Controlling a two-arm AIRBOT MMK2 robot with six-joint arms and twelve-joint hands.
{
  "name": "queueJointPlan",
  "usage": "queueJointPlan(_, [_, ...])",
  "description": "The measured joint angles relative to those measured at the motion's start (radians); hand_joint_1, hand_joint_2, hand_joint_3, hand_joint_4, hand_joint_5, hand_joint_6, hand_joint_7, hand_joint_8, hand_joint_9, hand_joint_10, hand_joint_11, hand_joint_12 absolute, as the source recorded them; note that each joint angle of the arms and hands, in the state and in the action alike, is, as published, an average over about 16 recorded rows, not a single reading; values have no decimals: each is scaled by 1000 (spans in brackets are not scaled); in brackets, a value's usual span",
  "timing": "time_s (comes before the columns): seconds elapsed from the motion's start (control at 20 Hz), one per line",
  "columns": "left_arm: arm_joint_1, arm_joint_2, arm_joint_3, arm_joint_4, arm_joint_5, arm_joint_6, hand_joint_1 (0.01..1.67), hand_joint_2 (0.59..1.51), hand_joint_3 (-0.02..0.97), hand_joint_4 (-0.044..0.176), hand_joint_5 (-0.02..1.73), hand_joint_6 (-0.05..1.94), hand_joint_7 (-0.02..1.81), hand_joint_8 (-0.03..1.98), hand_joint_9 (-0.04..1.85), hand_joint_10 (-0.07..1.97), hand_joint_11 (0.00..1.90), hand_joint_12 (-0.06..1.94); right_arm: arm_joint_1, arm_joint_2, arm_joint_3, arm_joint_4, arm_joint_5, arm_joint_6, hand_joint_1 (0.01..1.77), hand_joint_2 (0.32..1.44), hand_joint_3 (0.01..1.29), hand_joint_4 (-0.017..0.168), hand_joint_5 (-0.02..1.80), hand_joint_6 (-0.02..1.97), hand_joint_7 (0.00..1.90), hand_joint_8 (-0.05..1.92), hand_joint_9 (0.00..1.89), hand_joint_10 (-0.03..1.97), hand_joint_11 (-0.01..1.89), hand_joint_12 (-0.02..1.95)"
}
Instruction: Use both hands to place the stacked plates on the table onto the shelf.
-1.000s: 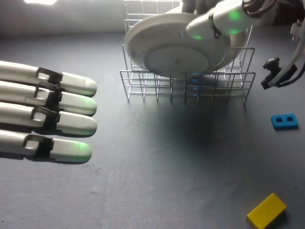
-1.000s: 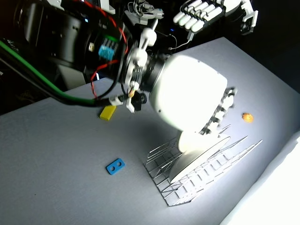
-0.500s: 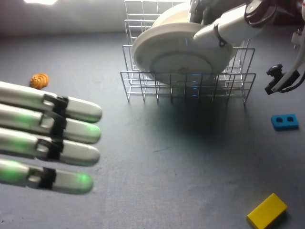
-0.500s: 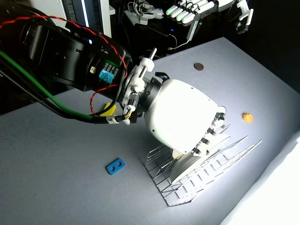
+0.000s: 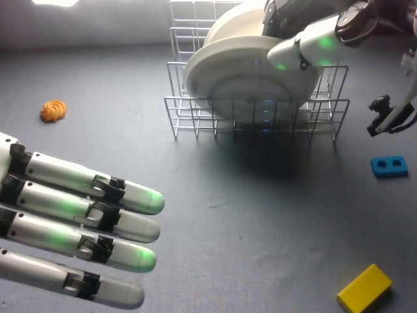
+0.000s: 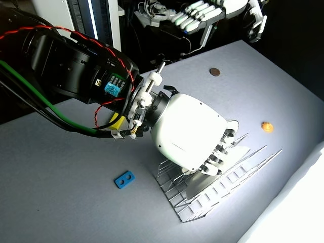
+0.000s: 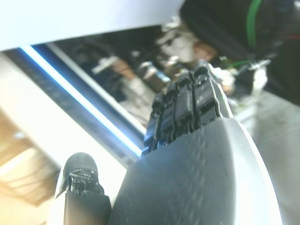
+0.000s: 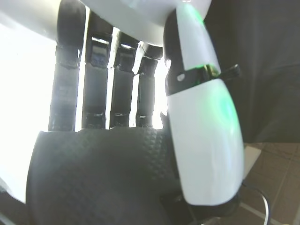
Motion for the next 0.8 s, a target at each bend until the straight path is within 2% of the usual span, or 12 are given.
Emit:
queueJointPlan(0.35, [0, -14, -6, 32, 34, 15, 13, 1145, -2, 5, 30, 19, 19, -1, 20, 8, 21, 13, 16, 15, -23, -25, -13, 0, 1043, 1068, 9, -4, 840, 200, 924, 36, 846, 186, 463, 1197])
queueJointPlan(0.5, [-1, -17, -6, 30, 42, 15, 12, 1145, -2, 5, 30, 19, 19, -1, 20, 8, 20, 14, 31, 31, -49, -53, -21, 0, 1025, 1063, 9, -4, 845, 70, 913, 20, 838, 163, 429, 1199])
queueJointPlan(0.65, [-2, -19, -5, 29, 42, 13, 13, 1148, -2, 5, 41, 19, 31, 0, 30, 8, 23, 26, 48, 56, -89, -108, -25, 0, 988, 1074, 9, -4, 835, 60, 900, 9, 832, 141, 403, 1194])
queueJointPlan(0.8, [-3, -21, 3, 28, 40, 10, 12, 1167, -2, 5, 113, 31, 121, 25, 115, 36, 40, 221, 61, 89, -145, -187, -30, 0, 874, 1097, 9, -4, 838, 60, 907, 23, 841, 150, 404, 1212])
